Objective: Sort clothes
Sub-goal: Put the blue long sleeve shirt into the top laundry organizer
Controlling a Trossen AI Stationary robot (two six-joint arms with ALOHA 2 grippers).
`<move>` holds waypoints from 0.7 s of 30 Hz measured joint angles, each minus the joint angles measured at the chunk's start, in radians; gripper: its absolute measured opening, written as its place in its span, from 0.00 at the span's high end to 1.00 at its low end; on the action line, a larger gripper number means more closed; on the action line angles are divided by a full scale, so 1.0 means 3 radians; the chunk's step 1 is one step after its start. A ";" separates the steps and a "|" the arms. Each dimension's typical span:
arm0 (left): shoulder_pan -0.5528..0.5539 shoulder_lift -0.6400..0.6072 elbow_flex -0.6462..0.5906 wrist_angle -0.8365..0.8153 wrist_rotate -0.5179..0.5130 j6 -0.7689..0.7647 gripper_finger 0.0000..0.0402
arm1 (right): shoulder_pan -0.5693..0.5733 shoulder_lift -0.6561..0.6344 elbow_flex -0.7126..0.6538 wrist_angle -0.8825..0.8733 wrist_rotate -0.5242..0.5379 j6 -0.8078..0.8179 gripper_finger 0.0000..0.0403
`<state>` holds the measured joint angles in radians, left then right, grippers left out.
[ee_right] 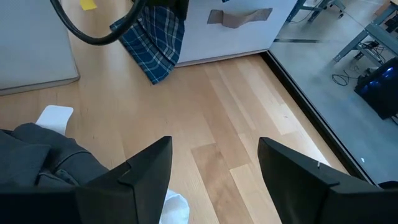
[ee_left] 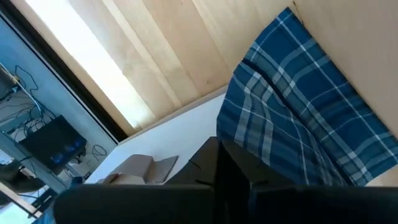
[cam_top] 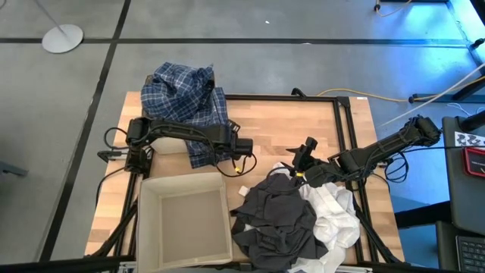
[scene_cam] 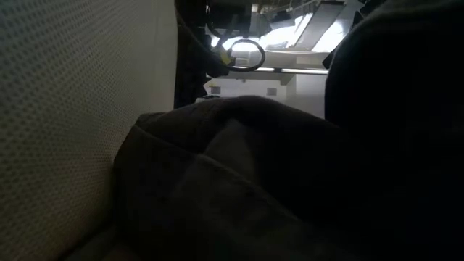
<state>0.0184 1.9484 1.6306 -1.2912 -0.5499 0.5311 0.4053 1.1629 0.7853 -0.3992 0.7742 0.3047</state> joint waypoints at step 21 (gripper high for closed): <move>-0.0316 -0.0076 0.0904 -0.0934 -0.0473 -0.0614 1.00 | 0.0001 0.0000 0.0000 0.0003 -0.0001 0.0001 0.40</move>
<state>-0.0764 1.9256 1.9018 -1.5715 -0.6919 0.3470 0.4057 1.1629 0.7853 -0.3985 0.7738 0.3050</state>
